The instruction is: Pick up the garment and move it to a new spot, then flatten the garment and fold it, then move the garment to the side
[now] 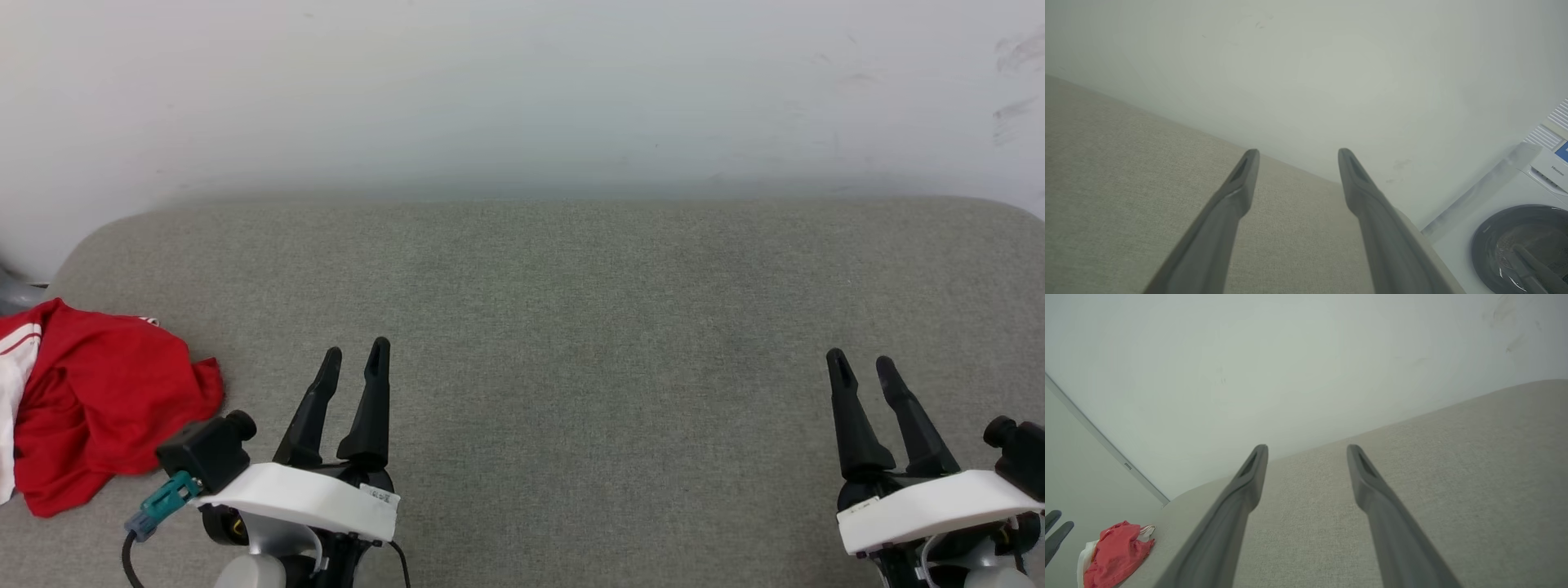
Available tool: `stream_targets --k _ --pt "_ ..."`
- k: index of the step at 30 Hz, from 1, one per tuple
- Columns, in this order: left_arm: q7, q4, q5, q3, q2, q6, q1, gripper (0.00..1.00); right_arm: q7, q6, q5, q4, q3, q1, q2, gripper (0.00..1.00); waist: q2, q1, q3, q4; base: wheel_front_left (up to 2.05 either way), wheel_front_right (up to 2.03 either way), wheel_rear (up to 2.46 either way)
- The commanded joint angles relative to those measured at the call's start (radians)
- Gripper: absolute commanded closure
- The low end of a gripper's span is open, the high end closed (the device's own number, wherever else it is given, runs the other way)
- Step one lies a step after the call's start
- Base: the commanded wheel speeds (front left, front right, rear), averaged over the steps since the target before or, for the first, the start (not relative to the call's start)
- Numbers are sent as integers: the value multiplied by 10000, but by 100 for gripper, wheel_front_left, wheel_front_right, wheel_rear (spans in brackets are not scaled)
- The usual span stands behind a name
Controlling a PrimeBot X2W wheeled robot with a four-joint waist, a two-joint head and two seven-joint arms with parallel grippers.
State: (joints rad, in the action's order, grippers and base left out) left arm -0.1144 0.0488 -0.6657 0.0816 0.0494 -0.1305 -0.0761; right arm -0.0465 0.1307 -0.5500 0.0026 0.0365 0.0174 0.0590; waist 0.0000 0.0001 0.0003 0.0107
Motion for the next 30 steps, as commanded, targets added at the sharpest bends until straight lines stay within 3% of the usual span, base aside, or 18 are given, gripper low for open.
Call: stream_targets --k 1,17,30 --pt "-116 -181 538 67 74 50 -146 0 49 0 469 -210 67 -25 -5 0 0 -1 -4 11 0 0 0" --pt "-539 40 2594 377 366 492 -89 0 327 0 2670 -750 388 -413 -82 0 0 -1 -19 86 0 0 0" --pt "-829 201 3637 540 401 646 -56 0 397 0 3488 -998 462 -574 -91 0 0 -1 -24 146 0 0 0"
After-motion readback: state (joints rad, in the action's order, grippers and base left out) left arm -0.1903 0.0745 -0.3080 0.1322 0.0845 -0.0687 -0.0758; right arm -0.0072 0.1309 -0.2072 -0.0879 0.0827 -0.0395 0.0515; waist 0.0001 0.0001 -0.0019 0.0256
